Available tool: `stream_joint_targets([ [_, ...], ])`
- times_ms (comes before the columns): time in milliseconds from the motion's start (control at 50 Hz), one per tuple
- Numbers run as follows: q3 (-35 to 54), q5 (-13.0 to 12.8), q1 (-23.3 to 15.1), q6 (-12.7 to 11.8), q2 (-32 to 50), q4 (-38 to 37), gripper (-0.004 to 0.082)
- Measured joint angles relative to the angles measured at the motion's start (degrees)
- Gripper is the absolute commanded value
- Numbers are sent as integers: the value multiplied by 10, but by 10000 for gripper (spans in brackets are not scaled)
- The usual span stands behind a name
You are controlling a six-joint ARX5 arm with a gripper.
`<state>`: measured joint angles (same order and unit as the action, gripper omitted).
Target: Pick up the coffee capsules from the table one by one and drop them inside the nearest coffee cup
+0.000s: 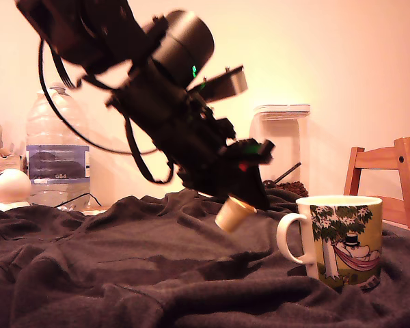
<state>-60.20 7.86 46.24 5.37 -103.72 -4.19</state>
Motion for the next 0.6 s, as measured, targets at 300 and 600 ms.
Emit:
stream_joint_targets([
  [300,0,19,1,53,71,40,231],
  [600,0,75,30,60,85,49,231],
])
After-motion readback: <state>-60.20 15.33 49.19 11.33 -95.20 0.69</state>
